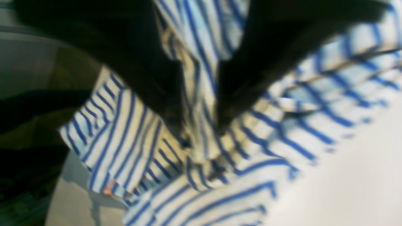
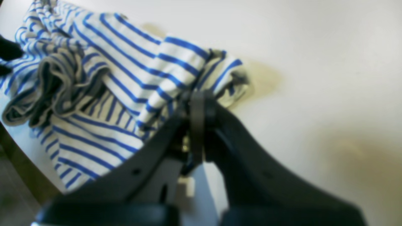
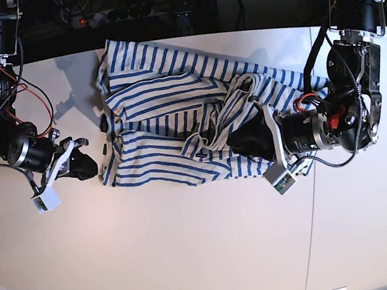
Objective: Fold the T-shirt properly
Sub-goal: 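Grasp the shirt's end with the left gripper and fold it inward, then grasp the opposite end with the right gripper and fold it inward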
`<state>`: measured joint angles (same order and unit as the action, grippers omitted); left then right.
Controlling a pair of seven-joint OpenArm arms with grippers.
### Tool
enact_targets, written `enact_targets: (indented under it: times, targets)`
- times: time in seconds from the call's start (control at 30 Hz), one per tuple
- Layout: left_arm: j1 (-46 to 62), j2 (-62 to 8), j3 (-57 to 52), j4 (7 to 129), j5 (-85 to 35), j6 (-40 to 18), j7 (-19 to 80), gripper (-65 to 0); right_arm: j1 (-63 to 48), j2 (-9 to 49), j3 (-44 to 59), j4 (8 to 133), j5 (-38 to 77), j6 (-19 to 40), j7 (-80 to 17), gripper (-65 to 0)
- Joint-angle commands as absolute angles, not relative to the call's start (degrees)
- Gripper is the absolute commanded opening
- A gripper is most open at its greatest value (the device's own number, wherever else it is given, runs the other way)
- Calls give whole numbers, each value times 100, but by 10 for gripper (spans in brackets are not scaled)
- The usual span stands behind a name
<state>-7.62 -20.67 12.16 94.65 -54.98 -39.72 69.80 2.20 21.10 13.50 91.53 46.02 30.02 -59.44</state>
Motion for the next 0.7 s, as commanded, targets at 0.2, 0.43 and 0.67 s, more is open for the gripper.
enact_targets:
  times: [0.2,0.43,0.67]
  targets:
    - [-856,-2672,805,9572,-5290,-4000,6871,-650,314,2193,1470,9240,4316,3428,-5802,-650]
    - [-657,-3505,799,9568,-5221,-4000,6309,-650,174,2250,2665,9203,4429,3426,-6104,-650]
    - [-620,-3756,768,9561,-4705,-4000,5986,-650,-386,2366,2698,8453,5290,3428,-6591,-650]
